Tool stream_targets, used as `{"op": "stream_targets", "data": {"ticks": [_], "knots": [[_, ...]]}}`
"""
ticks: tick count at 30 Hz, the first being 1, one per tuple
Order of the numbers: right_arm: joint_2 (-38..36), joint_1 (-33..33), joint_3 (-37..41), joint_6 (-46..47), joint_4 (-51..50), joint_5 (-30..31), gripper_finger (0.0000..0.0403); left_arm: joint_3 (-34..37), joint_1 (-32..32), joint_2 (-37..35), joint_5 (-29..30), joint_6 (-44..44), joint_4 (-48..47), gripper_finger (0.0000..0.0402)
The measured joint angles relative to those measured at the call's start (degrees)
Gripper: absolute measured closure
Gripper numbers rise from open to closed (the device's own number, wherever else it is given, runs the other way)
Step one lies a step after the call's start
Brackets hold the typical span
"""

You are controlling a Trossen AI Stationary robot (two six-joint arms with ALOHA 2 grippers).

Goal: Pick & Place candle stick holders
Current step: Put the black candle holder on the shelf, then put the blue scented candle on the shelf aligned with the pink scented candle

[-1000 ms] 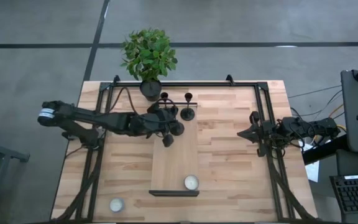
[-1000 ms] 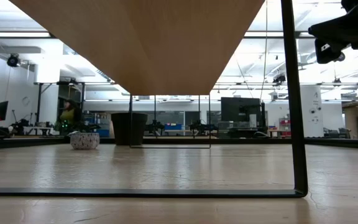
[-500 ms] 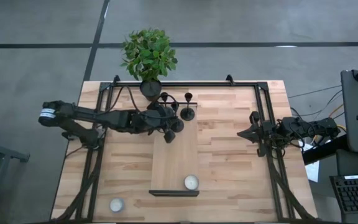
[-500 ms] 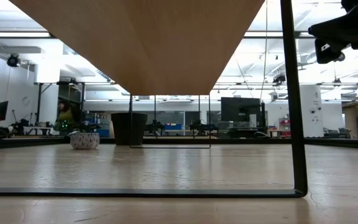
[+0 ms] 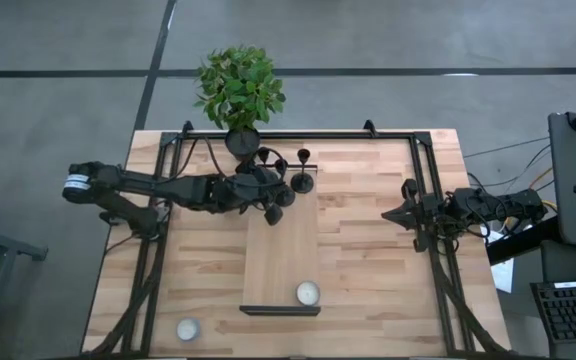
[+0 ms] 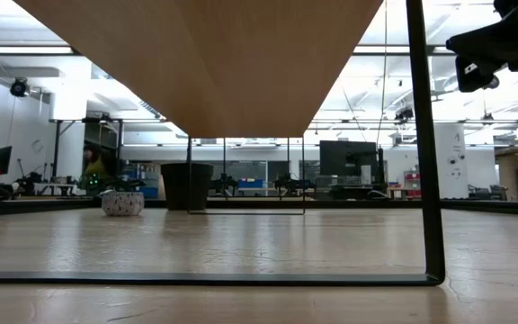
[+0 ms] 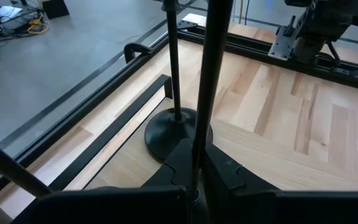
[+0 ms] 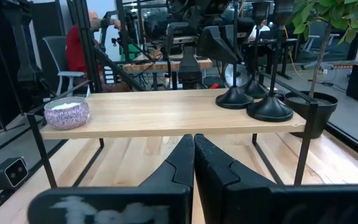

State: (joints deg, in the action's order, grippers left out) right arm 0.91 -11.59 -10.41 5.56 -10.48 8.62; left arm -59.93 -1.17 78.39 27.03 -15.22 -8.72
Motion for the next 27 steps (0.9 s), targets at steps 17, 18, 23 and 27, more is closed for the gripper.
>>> {"op": "stream_targets", "data": {"ticks": [17,18,23,27], "knots": [[0.0,0.0,0.0,0.0,0.0,0.0,0.0394,0.2,-0.1,0.0,-1.7,-3.7,0.1,0.0359],[0.0,0.0,0.0,0.0,0.0,0.0,0.0394,0.2,-0.1,0.0,-1.7,-3.7,0.1,0.0351],[0.0,0.0,0.0,0.0,0.0,0.0,0.0394,0.2,-0.2,0.0,-2.6,-3.7,-0.1,0.0317],[0.0,0.0,0.0,0.0,0.0,0.0,0.0394,0.2,-0.4,-0.6,-5.8,-3.4,-1.0,0.0307]]}}
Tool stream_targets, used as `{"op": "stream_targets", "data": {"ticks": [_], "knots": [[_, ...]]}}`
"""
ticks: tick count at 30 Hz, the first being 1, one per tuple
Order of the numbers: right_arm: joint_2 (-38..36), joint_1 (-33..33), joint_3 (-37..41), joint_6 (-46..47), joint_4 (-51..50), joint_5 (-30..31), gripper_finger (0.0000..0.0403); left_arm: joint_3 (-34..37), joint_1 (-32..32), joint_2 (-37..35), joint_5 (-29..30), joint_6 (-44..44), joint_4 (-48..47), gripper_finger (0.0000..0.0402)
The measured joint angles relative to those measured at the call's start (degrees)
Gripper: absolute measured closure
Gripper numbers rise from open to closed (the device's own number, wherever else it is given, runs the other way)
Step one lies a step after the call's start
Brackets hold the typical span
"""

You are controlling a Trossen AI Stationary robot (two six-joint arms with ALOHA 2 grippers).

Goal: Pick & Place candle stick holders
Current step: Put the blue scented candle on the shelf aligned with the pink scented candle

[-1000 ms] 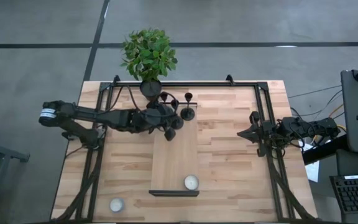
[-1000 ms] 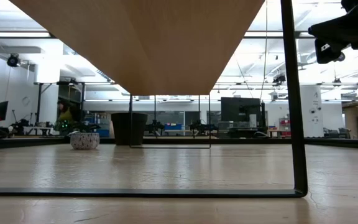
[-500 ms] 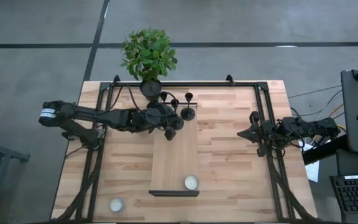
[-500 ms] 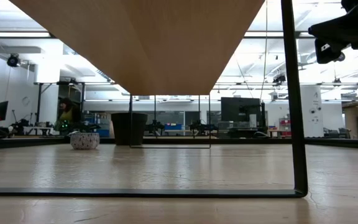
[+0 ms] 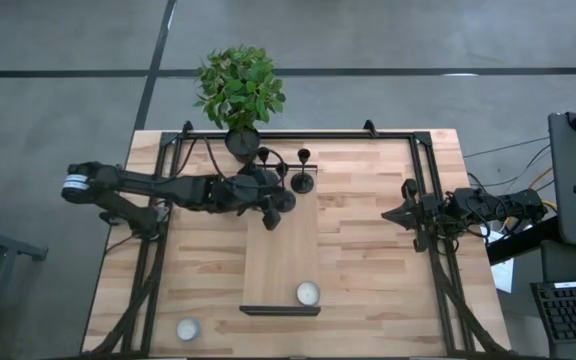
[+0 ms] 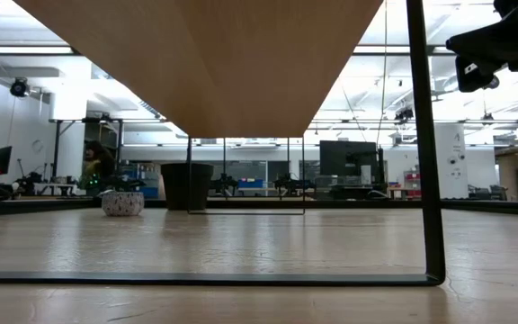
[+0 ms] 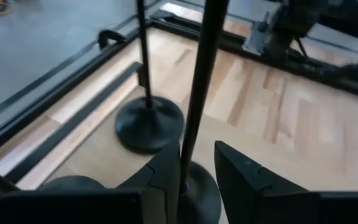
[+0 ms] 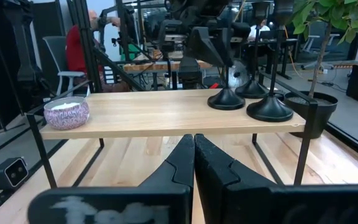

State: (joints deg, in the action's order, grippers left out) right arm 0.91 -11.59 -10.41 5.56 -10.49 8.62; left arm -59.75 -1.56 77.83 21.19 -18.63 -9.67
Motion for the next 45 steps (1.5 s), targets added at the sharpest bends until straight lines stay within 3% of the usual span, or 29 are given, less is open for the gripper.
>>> {"op": "stream_targets", "data": {"ticks": [12,23,28,35,45], "knots": [[0.0,0.0,0.0,0.0,0.0,0.0,0.0394,-0.2,-0.1,-3.8,-1.6,2.1,-8.4,0.0305],[0.0,0.0,0.0,0.0,0.0,0.0,0.0394,-0.1,-1.3,-11.3,-15.2,-1.2,-20.7,0.0305],[0.0,0.0,0.0,0.0,0.0,0.0,0.0394,-0.1,-4.1,-16.2,-16.7,-1.8,-29.5,0.0305],[0.0,0.0,0.0,0.0,0.0,0.0,0.0394,0.1,-12.7,-19.9,-17.7,-9.9,-42.8,0.0305],[0.0,0.0,0.0,0.0,0.0,0.0,0.0394,4.2,-33.3,-18.0,-19.0,-29.3,-43.3,0.0305]]}}
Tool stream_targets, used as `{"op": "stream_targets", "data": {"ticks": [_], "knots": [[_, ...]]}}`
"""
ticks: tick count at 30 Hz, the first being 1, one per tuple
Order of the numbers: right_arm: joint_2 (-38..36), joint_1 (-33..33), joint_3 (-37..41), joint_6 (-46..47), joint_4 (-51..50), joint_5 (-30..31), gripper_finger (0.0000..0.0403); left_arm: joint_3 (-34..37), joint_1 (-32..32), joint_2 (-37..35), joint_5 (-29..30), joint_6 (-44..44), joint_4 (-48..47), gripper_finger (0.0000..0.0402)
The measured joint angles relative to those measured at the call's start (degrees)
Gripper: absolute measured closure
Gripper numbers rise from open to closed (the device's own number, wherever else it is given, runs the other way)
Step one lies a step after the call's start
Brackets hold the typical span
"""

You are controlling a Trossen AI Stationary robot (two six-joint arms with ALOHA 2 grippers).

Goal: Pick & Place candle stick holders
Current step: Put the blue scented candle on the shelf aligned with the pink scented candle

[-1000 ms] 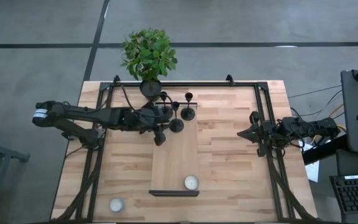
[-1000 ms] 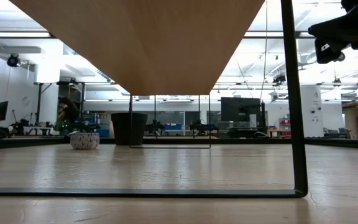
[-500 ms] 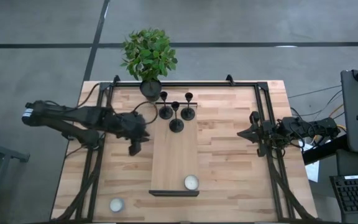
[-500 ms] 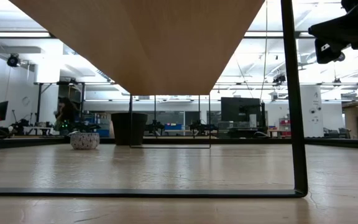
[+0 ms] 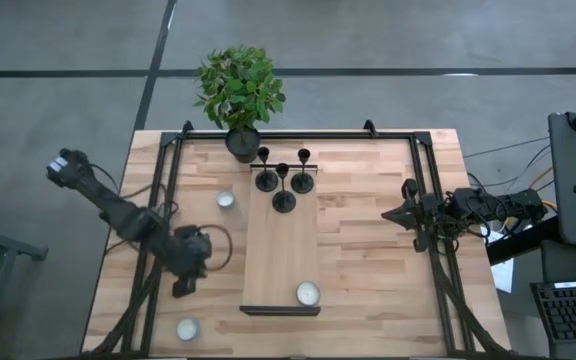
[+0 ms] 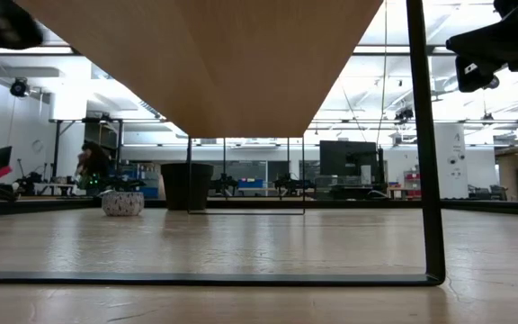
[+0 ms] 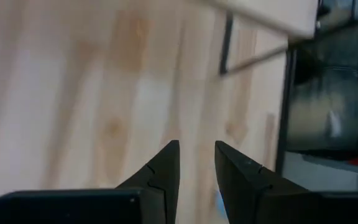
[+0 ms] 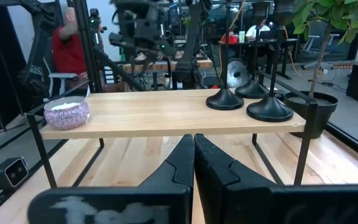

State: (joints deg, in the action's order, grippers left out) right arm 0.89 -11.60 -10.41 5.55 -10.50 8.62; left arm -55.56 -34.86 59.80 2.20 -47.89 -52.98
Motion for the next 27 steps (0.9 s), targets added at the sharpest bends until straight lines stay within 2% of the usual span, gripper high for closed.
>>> {"op": "stream_targets", "data": {"ticks": [4,7,17,27], "knots": [[0.0,0.0,0.0,0.0,0.0,0.0,0.0394,3.6,-7.3,1.0,0.0,-12.0,3.3,0.0305],[0.0,0.0,0.0,0.0,0.0,0.0,0.0394,6.4,-10.9,1.9,-0.3,-16.2,6.9,0.0305],[0.0,0.0,0.0,0.0,0.0,0.0,0.0394,9.6,-17.4,9.5,-1.5,-20.3,18.8,0.0305],[0.0,0.0,0.0,0.0,0.0,0.0,0.0394,9.6,-22.5,17.3,-4.5,-22.1,21.7,0.0309]]}}
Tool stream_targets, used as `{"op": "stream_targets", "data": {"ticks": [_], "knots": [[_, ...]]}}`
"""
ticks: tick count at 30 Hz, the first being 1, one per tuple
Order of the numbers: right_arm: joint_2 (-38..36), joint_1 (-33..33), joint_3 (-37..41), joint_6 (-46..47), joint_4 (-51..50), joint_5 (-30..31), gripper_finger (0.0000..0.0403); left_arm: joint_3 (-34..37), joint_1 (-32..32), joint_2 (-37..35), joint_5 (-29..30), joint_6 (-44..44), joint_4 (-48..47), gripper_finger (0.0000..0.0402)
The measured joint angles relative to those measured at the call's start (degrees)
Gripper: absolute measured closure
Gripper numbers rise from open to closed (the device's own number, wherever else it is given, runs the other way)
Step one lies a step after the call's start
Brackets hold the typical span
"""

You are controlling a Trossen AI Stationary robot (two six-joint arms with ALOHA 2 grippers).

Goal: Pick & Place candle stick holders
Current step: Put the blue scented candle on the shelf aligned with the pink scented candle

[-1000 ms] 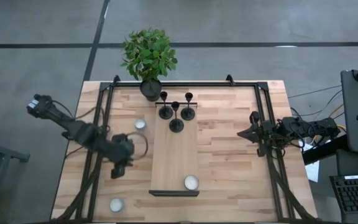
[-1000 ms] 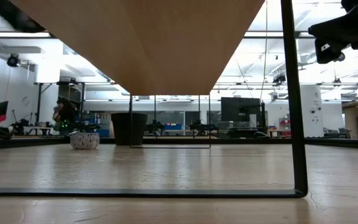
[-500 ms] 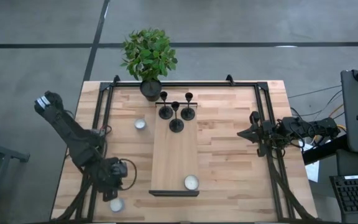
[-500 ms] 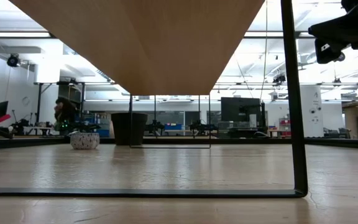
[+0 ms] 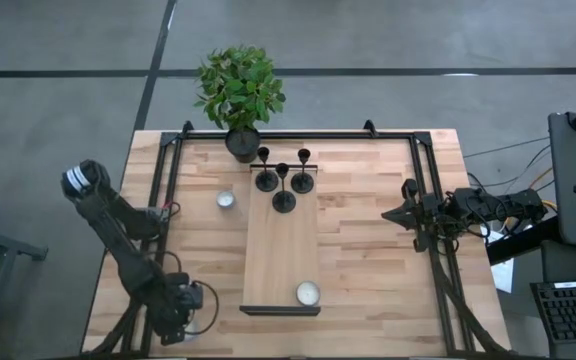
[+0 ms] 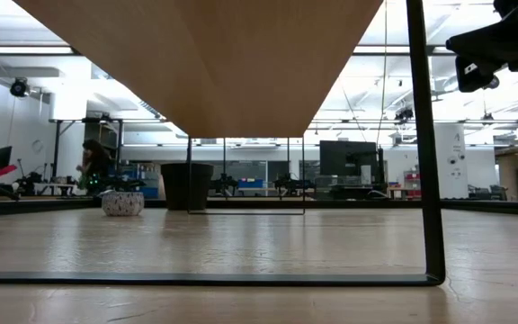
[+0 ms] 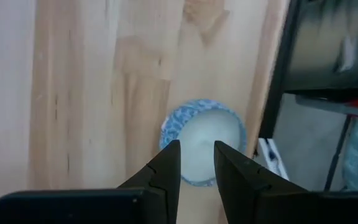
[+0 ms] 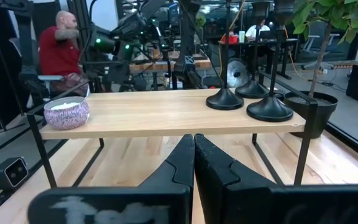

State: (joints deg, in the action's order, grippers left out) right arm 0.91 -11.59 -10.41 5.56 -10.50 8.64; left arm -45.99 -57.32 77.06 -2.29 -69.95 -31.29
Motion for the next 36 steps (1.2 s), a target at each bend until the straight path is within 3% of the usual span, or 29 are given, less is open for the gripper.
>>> {"op": "stream_targets", "data": {"ticks": [22,31,36], "knots": [[0.0,0.0,0.0,0.0,0.0,0.0,0.0394,-1.3,-0.6,8.3,0.7,0.4,1.3,0.0314],[0.0,0.0,0.0,0.0,0.0,0.0,0.0394,-1.3,-0.5,8.1,0.5,1.3,1.3,0.0393],[0.0,0.0,0.0,0.0,0.0,0.0,0.0394,-1.3,-0.4,8.0,0.5,1.2,1.3,0.0398]]}}
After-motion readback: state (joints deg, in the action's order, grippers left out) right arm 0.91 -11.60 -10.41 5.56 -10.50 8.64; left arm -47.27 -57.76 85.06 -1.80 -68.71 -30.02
